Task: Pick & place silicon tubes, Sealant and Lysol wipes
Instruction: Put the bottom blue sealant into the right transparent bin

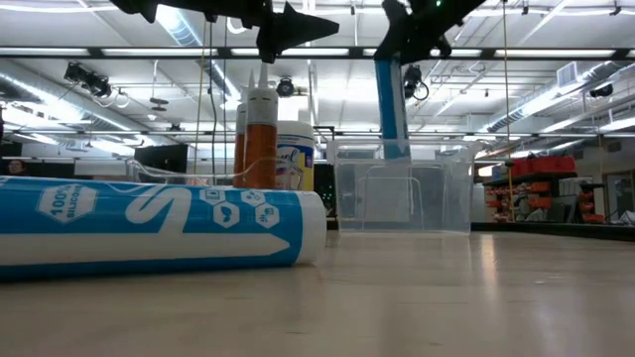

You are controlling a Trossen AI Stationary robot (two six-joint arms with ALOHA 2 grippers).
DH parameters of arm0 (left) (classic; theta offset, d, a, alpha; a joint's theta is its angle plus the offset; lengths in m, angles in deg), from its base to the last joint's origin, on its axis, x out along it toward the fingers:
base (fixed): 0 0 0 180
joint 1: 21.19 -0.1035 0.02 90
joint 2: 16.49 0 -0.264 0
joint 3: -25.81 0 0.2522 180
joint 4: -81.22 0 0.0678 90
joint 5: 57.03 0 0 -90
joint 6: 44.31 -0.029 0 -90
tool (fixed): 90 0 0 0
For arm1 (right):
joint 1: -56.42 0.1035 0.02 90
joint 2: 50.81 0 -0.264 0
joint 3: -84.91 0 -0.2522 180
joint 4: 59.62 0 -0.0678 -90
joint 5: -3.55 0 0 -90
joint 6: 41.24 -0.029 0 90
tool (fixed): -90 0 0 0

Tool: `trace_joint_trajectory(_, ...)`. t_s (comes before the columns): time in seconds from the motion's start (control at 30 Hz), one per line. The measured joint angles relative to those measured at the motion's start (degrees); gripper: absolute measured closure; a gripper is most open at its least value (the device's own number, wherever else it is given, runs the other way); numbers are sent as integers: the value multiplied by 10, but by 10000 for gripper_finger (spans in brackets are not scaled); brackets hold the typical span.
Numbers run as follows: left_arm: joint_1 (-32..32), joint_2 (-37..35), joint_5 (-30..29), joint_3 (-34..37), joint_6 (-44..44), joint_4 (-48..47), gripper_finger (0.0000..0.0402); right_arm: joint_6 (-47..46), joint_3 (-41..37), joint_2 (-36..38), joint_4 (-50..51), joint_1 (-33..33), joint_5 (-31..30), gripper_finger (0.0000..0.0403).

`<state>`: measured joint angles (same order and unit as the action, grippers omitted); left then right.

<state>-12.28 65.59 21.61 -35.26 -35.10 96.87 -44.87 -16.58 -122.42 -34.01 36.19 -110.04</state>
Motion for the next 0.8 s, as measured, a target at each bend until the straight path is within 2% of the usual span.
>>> trace_joint_trajectory(0.53, 0, 0, 0, 0, -9, -2, 90, -45, -90, -41, -169, -92, 142, 194)
trace_joint_trajectory(0.8, 0, 0, 0, 0, -8, -1, 90, -43, -104, -84, -183, -96, 146, 194)
